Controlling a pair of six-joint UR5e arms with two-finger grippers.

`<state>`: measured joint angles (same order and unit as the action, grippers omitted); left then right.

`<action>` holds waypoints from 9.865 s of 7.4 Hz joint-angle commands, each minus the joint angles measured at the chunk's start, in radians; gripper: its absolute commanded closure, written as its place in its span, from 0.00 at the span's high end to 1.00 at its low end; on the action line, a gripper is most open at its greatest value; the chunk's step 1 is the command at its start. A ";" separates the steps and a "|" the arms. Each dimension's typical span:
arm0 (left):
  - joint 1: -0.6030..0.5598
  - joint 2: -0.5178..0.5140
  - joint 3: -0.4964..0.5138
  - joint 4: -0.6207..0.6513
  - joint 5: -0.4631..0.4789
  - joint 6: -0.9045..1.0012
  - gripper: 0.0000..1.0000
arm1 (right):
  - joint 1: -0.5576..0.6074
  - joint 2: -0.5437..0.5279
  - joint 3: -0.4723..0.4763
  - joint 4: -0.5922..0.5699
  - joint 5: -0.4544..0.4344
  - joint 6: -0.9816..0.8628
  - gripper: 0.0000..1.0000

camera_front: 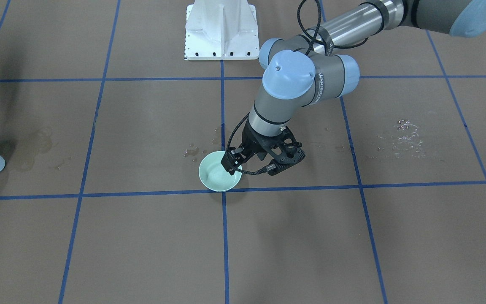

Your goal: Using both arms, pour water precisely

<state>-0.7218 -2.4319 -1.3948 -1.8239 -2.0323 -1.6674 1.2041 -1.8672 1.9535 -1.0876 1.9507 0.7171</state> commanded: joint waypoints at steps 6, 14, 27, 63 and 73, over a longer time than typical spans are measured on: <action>0.001 0.079 -0.076 0.009 0.004 0.000 1.00 | -0.587 -0.150 0.033 0.248 -0.713 0.633 0.99; 0.001 0.079 -0.076 0.011 0.003 -0.002 1.00 | -0.778 -0.083 -0.149 0.259 -1.095 0.772 0.99; 0.002 0.114 -0.102 0.011 0.001 -0.002 1.00 | -0.739 0.042 -0.397 0.469 -1.130 0.648 0.99; -0.274 0.570 -0.437 0.087 -0.135 0.686 1.00 | -0.621 1.015 -0.375 -0.388 -0.122 -0.260 0.00; -0.274 0.570 -0.441 0.087 -0.137 0.686 1.00 | -0.638 1.348 -0.654 -0.956 -0.145 -0.416 0.00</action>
<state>-0.9966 -1.8622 -1.8357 -1.7365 -2.1690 -0.9813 0.5671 -0.5554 1.3077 -1.9421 1.8264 0.3374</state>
